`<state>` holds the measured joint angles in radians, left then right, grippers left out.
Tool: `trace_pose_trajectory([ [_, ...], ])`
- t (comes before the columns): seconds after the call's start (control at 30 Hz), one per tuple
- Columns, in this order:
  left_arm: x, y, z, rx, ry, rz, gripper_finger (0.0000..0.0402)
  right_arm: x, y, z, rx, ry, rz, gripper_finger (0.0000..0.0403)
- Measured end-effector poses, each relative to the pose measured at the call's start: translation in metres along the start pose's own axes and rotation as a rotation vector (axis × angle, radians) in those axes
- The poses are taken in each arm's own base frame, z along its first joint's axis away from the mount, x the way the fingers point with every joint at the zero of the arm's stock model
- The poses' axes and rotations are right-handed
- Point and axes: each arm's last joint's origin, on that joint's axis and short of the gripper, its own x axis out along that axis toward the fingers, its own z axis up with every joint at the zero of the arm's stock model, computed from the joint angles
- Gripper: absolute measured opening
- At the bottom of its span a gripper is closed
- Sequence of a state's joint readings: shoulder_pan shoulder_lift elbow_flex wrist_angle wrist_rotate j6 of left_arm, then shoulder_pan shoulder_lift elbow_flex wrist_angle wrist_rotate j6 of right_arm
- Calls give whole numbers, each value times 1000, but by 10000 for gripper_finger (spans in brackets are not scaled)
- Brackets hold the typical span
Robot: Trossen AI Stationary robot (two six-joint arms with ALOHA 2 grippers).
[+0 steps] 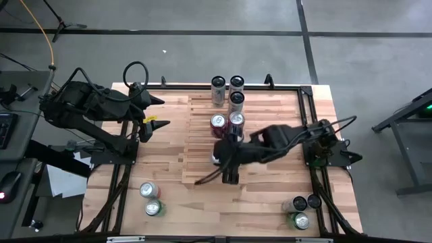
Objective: Place canned beverage on shelf
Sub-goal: Put the pink white soda can on the shelf
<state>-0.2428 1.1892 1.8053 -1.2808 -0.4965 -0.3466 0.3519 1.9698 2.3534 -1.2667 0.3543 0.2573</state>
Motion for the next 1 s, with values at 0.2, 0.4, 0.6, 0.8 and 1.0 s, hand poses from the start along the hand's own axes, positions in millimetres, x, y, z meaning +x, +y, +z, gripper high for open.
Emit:
trace_pose_trajectory([
  [0.2, 0, -4, 0, -28, 33, -135, 349, -1, -13, 5, -166, -6, 130, 233],
  [0.4, -2, -12, 10, -97, -15, -329, 349, 16, -26, 14, -336, -72, 257, 233],
  [0.6, -6, -19, 20, -175, -69, -496, 349, 27, -45, 21, -452, -151, 328, 233],
  [0.8, -7, -20, 25, -227, -98, -548, 349, 50, -55, 12, -533, -118, 418, 233],
  [1.0, -9, -21, 29, -241, -140, -565, 349, 61, -53, 7, -560, -130, 517, 233],
])
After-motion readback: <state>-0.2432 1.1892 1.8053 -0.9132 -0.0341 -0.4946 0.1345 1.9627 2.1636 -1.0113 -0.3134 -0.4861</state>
